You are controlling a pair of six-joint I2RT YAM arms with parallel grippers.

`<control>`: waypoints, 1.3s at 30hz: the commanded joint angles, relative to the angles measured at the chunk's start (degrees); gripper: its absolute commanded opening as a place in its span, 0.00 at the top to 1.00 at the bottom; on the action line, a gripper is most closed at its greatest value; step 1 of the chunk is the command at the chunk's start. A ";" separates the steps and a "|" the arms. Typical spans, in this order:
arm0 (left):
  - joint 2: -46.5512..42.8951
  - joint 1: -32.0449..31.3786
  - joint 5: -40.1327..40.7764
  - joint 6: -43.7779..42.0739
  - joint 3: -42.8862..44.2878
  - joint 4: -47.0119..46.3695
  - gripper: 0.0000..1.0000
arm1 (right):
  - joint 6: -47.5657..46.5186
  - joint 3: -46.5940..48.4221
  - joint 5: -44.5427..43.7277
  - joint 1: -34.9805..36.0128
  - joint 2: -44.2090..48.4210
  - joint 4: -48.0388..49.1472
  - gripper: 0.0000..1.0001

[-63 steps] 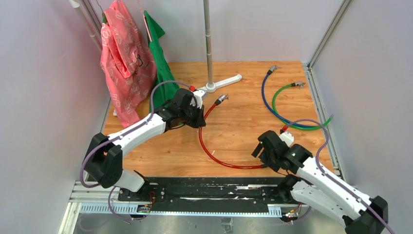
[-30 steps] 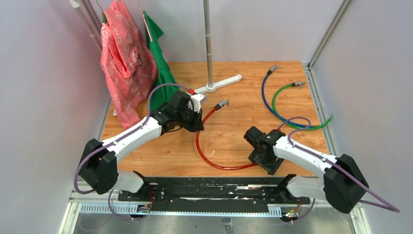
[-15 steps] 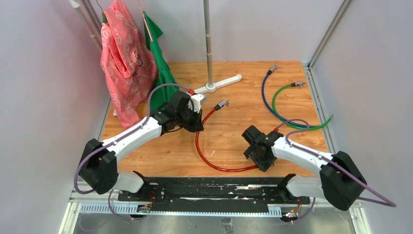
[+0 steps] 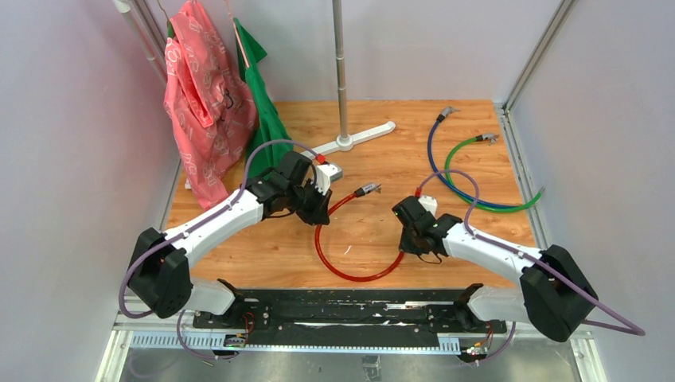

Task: Lock with the key
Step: Pick up the lock from the center of the board.

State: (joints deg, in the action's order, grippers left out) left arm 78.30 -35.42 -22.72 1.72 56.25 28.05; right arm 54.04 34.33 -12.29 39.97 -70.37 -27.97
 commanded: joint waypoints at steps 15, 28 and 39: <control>2.55 0.20 9.13 -8.02 -3.35 -0.81 1.00 | -44.84 -12.58 22.39 -0.73 8.14 39.39 1.00; 12.56 0.18 5.13 -7.91 -1.71 -3.15 0.31 | -46.97 -8.98 27.48 -0.44 1.21 38.91 1.00; 8.39 -0.45 -12.66 -2.30 4.89 -3.44 0.25 | -52.43 -8.44 32.31 3.02 3.83 43.60 1.00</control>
State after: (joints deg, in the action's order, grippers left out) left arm 86.59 -35.40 -25.36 -5.74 61.28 28.14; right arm 5.08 24.58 16.82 41.54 -67.83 12.67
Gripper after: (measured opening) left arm 0.801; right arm 0.064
